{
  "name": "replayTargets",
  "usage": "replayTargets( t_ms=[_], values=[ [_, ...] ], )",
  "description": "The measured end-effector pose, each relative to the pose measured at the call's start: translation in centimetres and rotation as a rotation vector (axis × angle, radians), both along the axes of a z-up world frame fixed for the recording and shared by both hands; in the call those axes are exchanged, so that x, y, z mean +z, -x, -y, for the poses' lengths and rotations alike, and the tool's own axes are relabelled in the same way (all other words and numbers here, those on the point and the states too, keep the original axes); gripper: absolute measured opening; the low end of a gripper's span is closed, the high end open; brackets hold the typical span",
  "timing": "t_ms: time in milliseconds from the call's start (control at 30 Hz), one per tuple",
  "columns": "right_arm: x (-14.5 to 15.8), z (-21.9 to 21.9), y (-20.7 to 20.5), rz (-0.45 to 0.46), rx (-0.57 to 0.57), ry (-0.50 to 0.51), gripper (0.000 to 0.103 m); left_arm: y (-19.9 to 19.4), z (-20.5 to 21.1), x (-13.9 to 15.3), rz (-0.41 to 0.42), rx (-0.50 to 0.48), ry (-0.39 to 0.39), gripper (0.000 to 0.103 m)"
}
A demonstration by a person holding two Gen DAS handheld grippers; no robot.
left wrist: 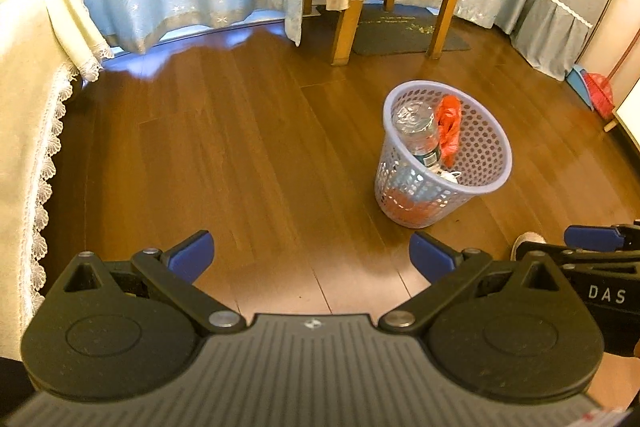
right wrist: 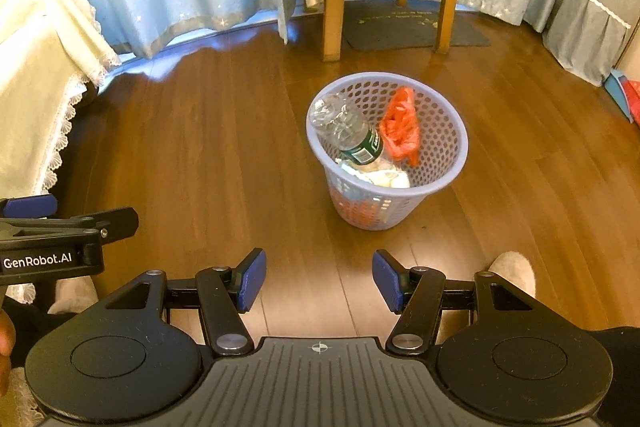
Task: Collect trash
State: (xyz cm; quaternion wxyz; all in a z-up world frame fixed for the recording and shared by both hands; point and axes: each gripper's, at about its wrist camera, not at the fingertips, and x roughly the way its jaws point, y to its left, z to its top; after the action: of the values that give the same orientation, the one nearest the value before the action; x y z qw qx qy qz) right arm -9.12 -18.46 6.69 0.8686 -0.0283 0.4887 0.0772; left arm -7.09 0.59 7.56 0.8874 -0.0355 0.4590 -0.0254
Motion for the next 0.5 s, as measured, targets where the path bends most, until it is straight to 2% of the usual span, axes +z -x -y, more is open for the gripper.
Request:
replayTargets(
  t_ms=[500],
  values=[
    [-1.2, 1.1, -0.3, -0.022, -0.032, -0.013, 0.056, 0.2, 1.8, -1.9, -0.049, -0.037, -0.018, 0.102]
  ],
)
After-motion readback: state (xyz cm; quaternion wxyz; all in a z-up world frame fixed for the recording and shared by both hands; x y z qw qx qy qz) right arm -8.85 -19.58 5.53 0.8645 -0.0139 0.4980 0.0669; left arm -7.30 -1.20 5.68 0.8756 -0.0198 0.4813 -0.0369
